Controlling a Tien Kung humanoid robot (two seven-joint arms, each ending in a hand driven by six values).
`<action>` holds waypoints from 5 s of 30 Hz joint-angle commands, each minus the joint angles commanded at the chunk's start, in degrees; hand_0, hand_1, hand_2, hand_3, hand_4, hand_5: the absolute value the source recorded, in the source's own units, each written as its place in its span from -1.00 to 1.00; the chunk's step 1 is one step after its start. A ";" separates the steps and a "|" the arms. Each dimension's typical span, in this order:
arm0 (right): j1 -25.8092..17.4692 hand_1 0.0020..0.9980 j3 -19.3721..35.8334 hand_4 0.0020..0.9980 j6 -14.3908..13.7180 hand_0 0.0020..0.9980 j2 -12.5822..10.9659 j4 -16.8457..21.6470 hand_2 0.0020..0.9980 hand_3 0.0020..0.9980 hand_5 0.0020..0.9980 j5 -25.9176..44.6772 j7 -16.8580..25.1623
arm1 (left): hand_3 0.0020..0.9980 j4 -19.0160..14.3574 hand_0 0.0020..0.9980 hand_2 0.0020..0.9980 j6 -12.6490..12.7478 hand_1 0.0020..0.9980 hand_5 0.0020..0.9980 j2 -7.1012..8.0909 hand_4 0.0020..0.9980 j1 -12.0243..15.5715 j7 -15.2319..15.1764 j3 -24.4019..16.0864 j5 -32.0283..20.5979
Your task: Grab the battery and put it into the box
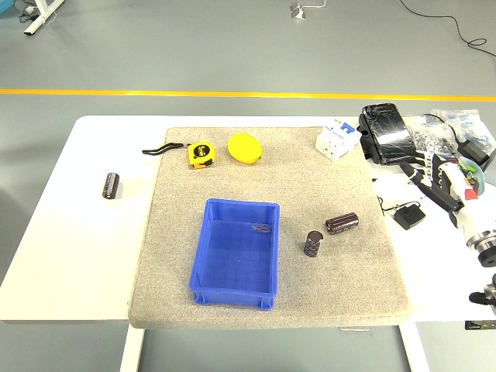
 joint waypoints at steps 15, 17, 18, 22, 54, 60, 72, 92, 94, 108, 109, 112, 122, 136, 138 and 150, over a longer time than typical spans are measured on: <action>12.96 0.28 -18.63 0.56 -3.24 0.36 -1.29 -7.48 0.26 0.14 -0.80 -29.74 1.42 | 0.30 0.04 0.55 0.55 0.83 0.58 0.29 0.29 0.44 -0.04 0.03 0.38 -0.27; 14.03 0.30 -19.80 0.66 -3.66 0.35 -1.04 -8.77 0.36 0.33 -0.92 -31.53 1.68 | 0.29 0.04 0.55 0.55 0.86 0.57 0.29 0.25 0.44 -0.14 0.00 0.40 -0.33; 14.65 0.30 -20.47 0.66 -3.70 0.35 -0.89 -9.48 0.36 0.33 -0.92 -32.41 1.80 | 0.29 0.04 0.55 0.55 0.88 0.57 0.29 0.23 0.44 -0.23 -0.02 0.43 -0.38; 16.22 0.30 -22.32 0.66 -3.14 0.35 -0.21 -11.23 0.36 0.33 -0.92 -34.77 2.08 | 0.29 0.04 0.55 0.55 0.97 0.57 0.29 0.26 0.44 -0.44 -0.01 0.42 -0.32; 18.69 0.35 -27.52 0.82 5.68 0.40 0.97 -14.12 0.43 0.56 -0.86 -37.33 2.32 | 0.27 0.19 0.53 0.51 1.39 0.53 0.24 0.68 0.41 0.00 0.79 -0.79 1.87; 19.50 0.33 -28.98 0.82 5.86 0.39 2.67 -16.74 0.41 0.52 -0.85 -36.98 2.58 | 0.27 0.21 0.53 0.50 1.56 0.53 0.23 0.80 0.41 -0.06 0.72 -0.68 1.63; 20.79 0.19 -30.39 0.68 4.94 0.32 4.02 -21.80 0.22 0.28 -0.88 -34.97 3.45 | 0.27 0.10 0.53 0.50 1.61 0.52 0.23 0.70 0.41 -0.73 0.59 -0.41 1.10; 20.27 -0.09 -30.84 0.26 3.91 0.07 5.97 -25.82 -0.03 0.00 -1.00 -31.16 5.00 | 0.27 0.04 0.53 0.49 1.54 0.52 0.22 0.73 0.41 -0.78 1.14 -1.19 2.71; 20.26 -0.09 -31.03 0.26 4.02 0.07 6.09 -25.98 -0.03 0.00 -1.00 -30.86 5.04 | 0.27 0.02 0.53 0.49 1.55 0.52 0.22 0.73 0.41 -0.82 1.12 -1.15 2.67; 20.32 -0.20 -30.98 0.21 4.96 -0.17 5.92 -25.32 -0.12 -0.12 -1.00 -30.78 4.92 | 0.27 0.05 0.53 0.49 1.53 0.52 0.22 0.83 0.41 -0.48 1.53 -1.86 4.02; 20.36 -0.20 -30.89 0.21 4.99 -0.17 5.89 -25.25 -0.12 -0.12 -1.00 -30.82 4.90 | 0.27 0.05 0.53 0.49 1.53 0.52 0.22 0.86 0.41 -0.42 1.55 -1.89 4.10; 20.51 -0.20 -30.59 0.21 5.05 -0.17 5.84 -25.08 -0.12 -0.12 -1.00 -30.95 4.87 | 0.27 0.09 0.53 0.49 1.58 0.52 0.22 0.92 0.41 -0.21 1.69 -2.20 4.51; 21.08 -0.21 -30.39 0.15 5.55 -0.17 6.02 -24.57 -0.13 -0.12 -1.00 -31.08 4.68 | 0.27 0.14 0.53 0.48 1.69 0.50 0.22 1.19 0.41 0.36 2.05 -2.97 5.55; 21.24 -0.21 -30.40 0.14 7.33 -0.17 5.68 -25.36 -0.12 -0.12 -1.00 -31.33 3.49 | 0.27 0.25 0.53 0.48 1.64 0.49 0.22 1.31 0.41 0.24 2.09 -3.19 6.04; 21.14 -0.08 -30.46 0.17 8.02 -0.09 5.58 -25.65 0.01 0.07 -1.00 -31.94 3.13 | 0.27 0.25 0.53 0.48 1.63 0.49 0.22 1.30 0.41 0.21 2.06 -3.13 5.93; 20.96 0.09 -30.12 0.49 9.14 0.01 5.17 -26.23 0.34 0.37 -0.90 -33.92 2.48 | 0.27 0.27 0.53 0.47 1.59 0.49 0.22 1.25 0.41 0.15 2.03 -3.16 5.87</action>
